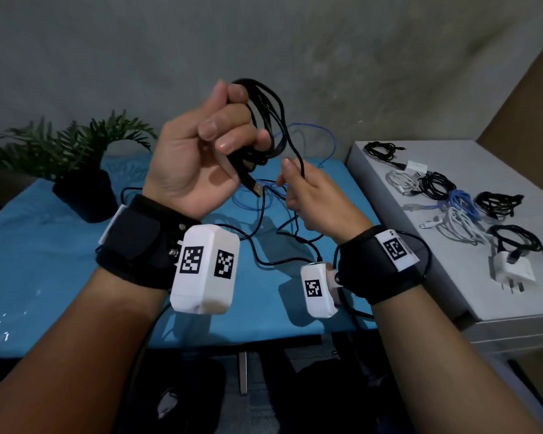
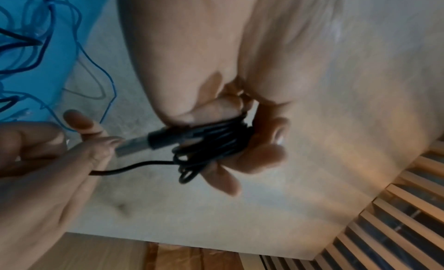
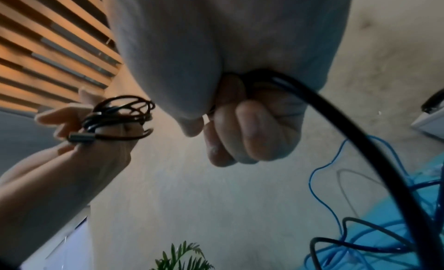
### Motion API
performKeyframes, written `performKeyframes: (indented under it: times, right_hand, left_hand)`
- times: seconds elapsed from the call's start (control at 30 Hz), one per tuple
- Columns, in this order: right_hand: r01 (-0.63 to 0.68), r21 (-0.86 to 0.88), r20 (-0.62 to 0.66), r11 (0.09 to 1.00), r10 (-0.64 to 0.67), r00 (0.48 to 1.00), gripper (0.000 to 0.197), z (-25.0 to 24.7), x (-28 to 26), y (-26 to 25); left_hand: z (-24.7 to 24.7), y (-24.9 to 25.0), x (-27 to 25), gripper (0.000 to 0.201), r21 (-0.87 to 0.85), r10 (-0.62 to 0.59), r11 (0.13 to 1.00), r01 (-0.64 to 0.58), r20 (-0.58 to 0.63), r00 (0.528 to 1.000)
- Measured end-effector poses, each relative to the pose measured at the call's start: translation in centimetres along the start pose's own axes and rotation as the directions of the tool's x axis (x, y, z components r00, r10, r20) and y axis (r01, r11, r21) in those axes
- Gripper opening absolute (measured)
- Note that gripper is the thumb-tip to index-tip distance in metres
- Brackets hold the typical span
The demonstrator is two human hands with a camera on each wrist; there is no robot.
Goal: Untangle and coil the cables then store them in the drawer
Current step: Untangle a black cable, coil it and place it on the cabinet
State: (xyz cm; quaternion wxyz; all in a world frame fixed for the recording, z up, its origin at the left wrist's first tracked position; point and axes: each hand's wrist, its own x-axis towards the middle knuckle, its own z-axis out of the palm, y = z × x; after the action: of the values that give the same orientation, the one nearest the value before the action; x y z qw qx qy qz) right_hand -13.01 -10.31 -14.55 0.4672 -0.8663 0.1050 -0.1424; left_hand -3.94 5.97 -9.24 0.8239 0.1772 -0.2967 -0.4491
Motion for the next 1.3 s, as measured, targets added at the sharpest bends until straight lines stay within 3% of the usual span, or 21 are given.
performKeyframes:
  times: [0.1,0.23,0.3,0.37,0.47,0.53,0.6,0.63,0.7,0.77,0.87,0.9,0.97,1.03,1.23,1.3]
  right_hand:
    - [-0.005,0.168,0.014,0.986,0.003,1.000,0.045,-0.3,-0.1,-0.3]
    - [0.175,0.393,-0.079,0.903,-0.157,0.985,0.020,-0.9,-0.5,-1.1]
    - [0.273,0.241,-0.120,0.931,-0.250,0.961,0.019,-1.0,-0.5,-1.0]
    - [0.308,0.017,-0.077,0.951,-0.306,0.949,0.021,-0.8,-0.4,-0.9]
    - [0.286,-0.175,0.066,0.942,-0.279,0.958,0.022,-0.4,-0.7,-1.2]
    - [0.295,-0.233,0.127,0.927,-0.272,0.954,0.021,-0.4,-1.1,-1.8]
    - [0.275,-0.209,0.169,0.938,-0.242,0.955,0.019,-0.9,-1.3,-2.4]
    - [0.261,-0.174,0.195,0.950,-0.226,0.954,0.017,-1.2,-1.4,-2.7]
    - [0.244,-0.090,0.251,0.966,-0.215,0.944,0.017,-1.8,-1.6,-2.9]
    - [0.232,-0.038,0.269,0.972,-0.214,0.939,0.014,-2.3,-1.8,-3.0]
    - [0.228,0.099,0.224,0.968,-0.245,0.943,0.008,-3.4,-2.3,-3.4]
    - [0.231,0.184,0.204,0.955,-0.267,0.942,0.011,-3.8,-2.4,-3.7]
    - [0.230,0.315,0.176,0.921,-0.295,0.939,0.018,-4.5,-2.3,-4.0]
    - [0.234,0.339,0.130,0.911,-0.292,0.948,0.021,-4.8,-2.1,-4.0]
    - [0.212,0.164,0.045,0.963,-0.222,0.974,0.011,-4.4,-1.6,-3.4]
    - [0.220,0.070,0.048,0.973,-0.224,0.974,0.013,-4.2,-1.6,-3.3]
  left_hand:
    - [-0.3,0.9,0.1,0.028,-0.075,0.099,0.991,-0.108,-0.115,0.988]
    - [-0.2,2.3,-0.1,0.029,-0.141,0.309,0.919,-0.368,-0.320,0.896]
    - [-0.3,2.6,-0.4,0.029,-0.171,0.351,0.892,-0.419,-0.322,0.879]
    - [-0.1,2.2,-0.2,0.033,-0.124,0.367,0.898,-0.422,-0.318,0.874]
    - [0.4,1.2,0.2,0.040,0.271,0.407,0.906,-0.327,-0.338,0.849]
    - [0.7,0.3,0.4,0.030,0.632,0.462,0.745,-0.212,-0.261,0.848]
    - [0.8,-0.7,0.4,0.026,0.880,0.445,0.468,-0.083,-0.154,0.882]
    - [0.7,-1.2,0.3,0.025,0.930,0.401,0.367,-0.035,-0.124,0.908]
    - [0.6,-1.8,0.3,0.023,0.956,0.293,0.294,0.017,-0.107,0.950]
    - [0.6,-1.7,0.2,0.025,0.978,0.237,0.209,0.023,-0.073,0.969]
    - [0.3,-0.8,0.0,0.032,0.995,0.150,-0.025,0.097,-0.093,0.984]
    - [0.4,-0.9,-0.1,0.032,0.992,0.101,-0.016,0.125,-0.123,0.987]
    - [0.4,-1.3,-0.4,0.029,0.983,0.027,0.115,0.144,-0.148,0.989]
    - [0.4,-1.8,-0.3,0.028,0.968,0.016,0.206,0.141,-0.147,0.989]
    - [0.0,-2.5,0.0,0.028,0.821,-0.007,0.516,0.246,-0.283,0.959]
    - [-0.2,-3.0,0.2,0.026,0.768,-0.035,0.558,0.314,-0.357,0.934]
